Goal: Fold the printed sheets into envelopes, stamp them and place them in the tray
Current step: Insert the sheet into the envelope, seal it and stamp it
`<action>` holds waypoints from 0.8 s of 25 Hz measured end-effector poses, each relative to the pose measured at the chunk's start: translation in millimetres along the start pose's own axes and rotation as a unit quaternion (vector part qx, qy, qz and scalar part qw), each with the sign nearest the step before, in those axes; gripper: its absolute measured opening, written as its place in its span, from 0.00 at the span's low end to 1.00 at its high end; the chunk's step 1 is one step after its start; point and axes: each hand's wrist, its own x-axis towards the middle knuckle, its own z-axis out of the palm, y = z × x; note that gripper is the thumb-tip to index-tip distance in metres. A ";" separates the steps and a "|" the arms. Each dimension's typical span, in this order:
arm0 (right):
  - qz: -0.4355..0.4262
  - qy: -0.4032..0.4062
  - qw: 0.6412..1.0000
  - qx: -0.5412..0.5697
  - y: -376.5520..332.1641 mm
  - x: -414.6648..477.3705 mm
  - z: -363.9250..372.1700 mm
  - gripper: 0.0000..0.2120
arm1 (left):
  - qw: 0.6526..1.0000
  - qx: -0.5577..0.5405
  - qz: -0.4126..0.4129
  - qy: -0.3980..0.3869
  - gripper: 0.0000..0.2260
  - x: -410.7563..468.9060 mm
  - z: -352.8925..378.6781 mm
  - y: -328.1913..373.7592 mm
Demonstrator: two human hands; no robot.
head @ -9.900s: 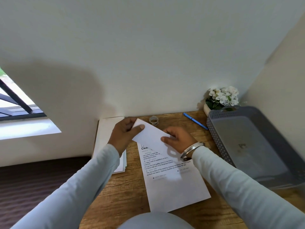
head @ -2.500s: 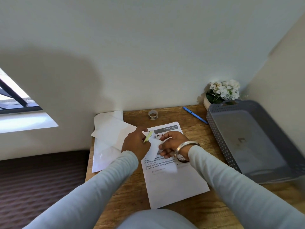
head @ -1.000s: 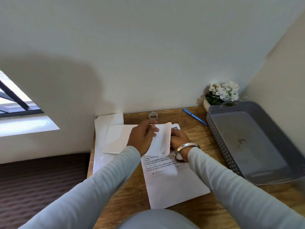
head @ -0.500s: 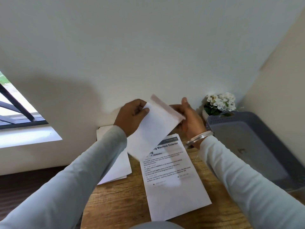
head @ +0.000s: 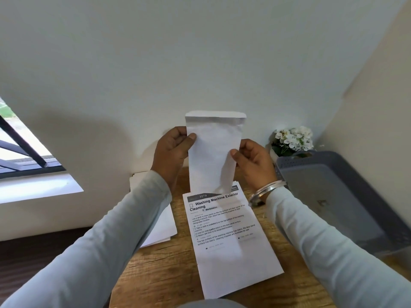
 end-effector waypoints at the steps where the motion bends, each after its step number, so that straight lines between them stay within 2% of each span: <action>1: 0.000 0.002 1.000 -0.005 1.7 -2.7 -0.8 0.08 | 1.000 0.007 -0.006 -0.006 0.10 -2.8 -0.6 -3.9; 6: 0.025 0.005 0.999 -0.032 20.6 -8.6 0.8 0.07 | 0.997 0.055 -0.054 -0.026 0.11 -17.5 -0.9 -28.8; 9: -0.002 0.002 0.998 -0.056 17.5 -6.8 4.9 0.04 | 0.996 0.032 -0.076 -0.017 0.10 -20.5 4.4 -25.8; 13: -0.016 0.008 0.999 -0.033 6.1 -2.8 2.5 0.09 | 0.998 0.010 -0.052 -0.042 0.10 -20.1 6.9 -14.2; 17: -0.002 -0.017 0.998 -0.064 20.0 -11.9 -0.4 0.10 | 0.996 0.030 -0.069 -0.039 0.11 -26.6 -0.6 -23.8; 20: -0.009 -0.016 0.998 -0.067 20.6 -7.6 0.7 0.01 | 0.996 0.052 -0.061 -0.049 0.10 -27.8 -1.6 -20.4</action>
